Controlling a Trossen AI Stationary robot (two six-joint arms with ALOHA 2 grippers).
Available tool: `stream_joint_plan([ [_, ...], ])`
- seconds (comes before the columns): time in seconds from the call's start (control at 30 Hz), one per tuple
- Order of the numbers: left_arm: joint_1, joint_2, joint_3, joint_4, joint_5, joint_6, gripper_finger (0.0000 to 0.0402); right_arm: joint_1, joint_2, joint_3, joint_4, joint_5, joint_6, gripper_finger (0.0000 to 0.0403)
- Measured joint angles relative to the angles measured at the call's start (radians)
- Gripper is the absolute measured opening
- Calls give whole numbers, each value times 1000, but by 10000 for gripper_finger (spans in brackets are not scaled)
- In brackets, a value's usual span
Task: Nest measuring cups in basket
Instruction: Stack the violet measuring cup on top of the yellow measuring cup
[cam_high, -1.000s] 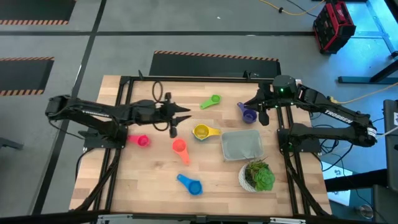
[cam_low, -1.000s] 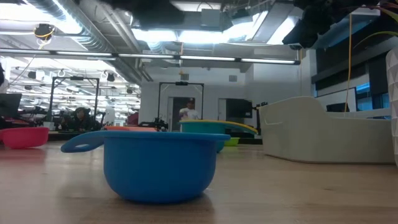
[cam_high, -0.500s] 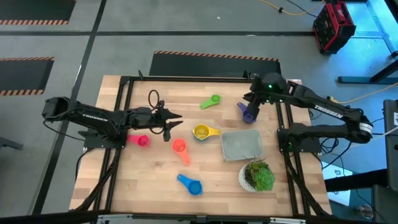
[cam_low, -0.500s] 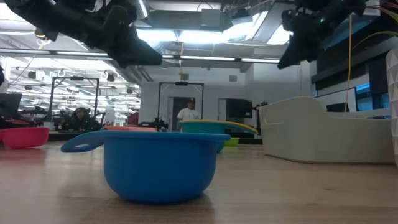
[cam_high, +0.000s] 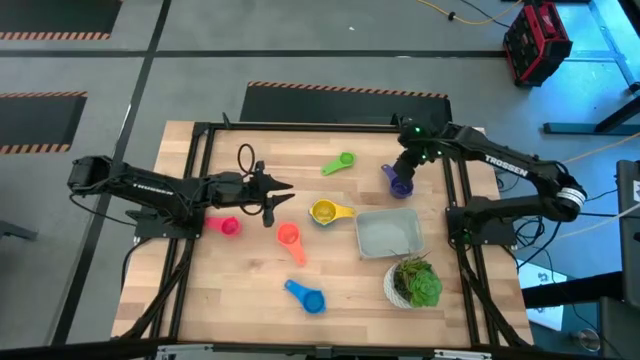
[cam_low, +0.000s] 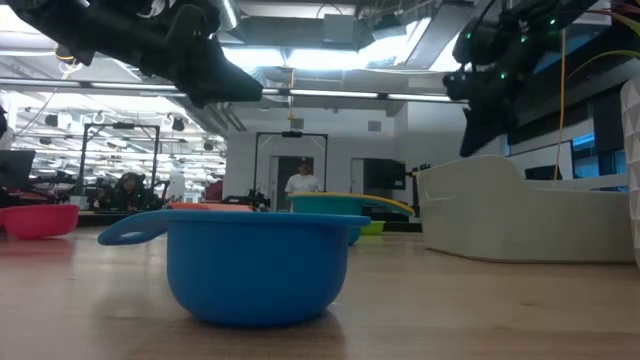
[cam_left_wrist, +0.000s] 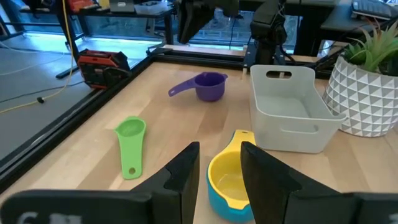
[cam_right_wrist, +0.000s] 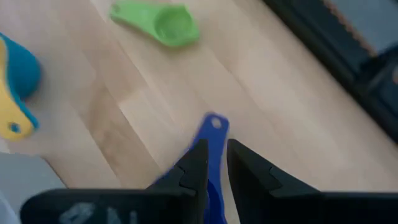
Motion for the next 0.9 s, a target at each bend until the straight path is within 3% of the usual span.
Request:
stream_joint_plan([
  [0.3,0,0,0,-1,0,-2,110,-41,87,0,-116,-2,-37,65],
  [0.9,0,0,0,-2,0,-2,110,-44,193,0,-122,-27,-108,65],
])
